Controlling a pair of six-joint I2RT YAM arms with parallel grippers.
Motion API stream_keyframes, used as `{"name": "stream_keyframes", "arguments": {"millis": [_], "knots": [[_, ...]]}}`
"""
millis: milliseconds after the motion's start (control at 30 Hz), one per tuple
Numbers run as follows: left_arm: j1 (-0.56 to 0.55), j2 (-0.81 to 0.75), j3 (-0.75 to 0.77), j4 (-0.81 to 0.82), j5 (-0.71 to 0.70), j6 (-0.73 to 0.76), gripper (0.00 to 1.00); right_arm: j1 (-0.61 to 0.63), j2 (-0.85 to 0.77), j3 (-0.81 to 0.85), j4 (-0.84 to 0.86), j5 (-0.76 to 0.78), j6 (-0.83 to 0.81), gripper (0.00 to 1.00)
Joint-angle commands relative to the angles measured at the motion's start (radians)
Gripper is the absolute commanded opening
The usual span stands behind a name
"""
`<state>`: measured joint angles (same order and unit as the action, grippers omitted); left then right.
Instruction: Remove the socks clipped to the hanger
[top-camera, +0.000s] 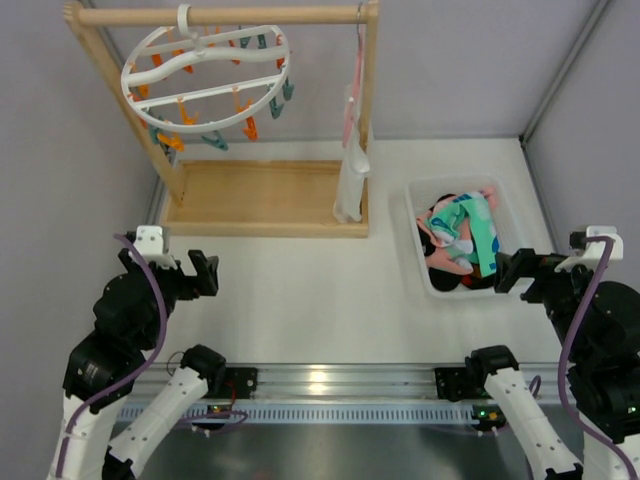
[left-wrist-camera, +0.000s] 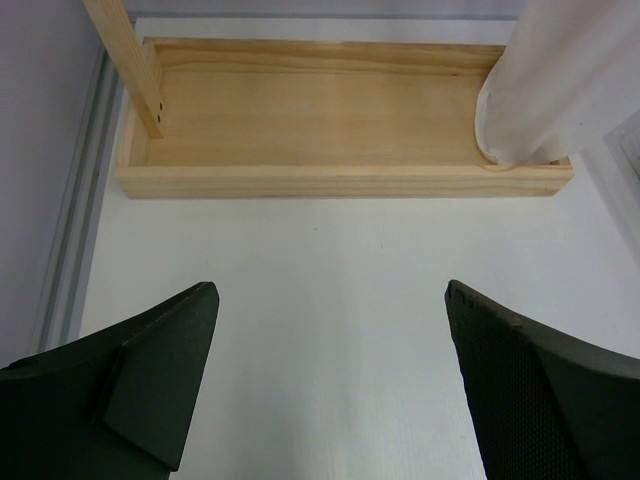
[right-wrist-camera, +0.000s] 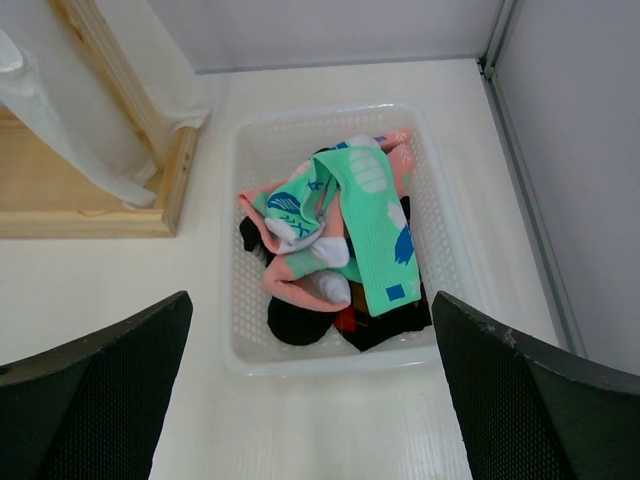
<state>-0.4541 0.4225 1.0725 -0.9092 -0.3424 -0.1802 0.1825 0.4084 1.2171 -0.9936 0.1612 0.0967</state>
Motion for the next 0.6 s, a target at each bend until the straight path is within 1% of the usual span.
{"name": "stream_keyframes", "arguments": {"millis": [0,567], "knots": [[0.003,-0.017,0.018,-0.003,-0.036,0.013,0.98,0.014,0.018,-0.007,-0.005,0.023,-0.003,0.99],[0.003,-0.039,0.015,0.003,-0.067,-0.001,0.98,0.014,0.038,-0.085,0.061,0.011,0.006,1.0]]}}
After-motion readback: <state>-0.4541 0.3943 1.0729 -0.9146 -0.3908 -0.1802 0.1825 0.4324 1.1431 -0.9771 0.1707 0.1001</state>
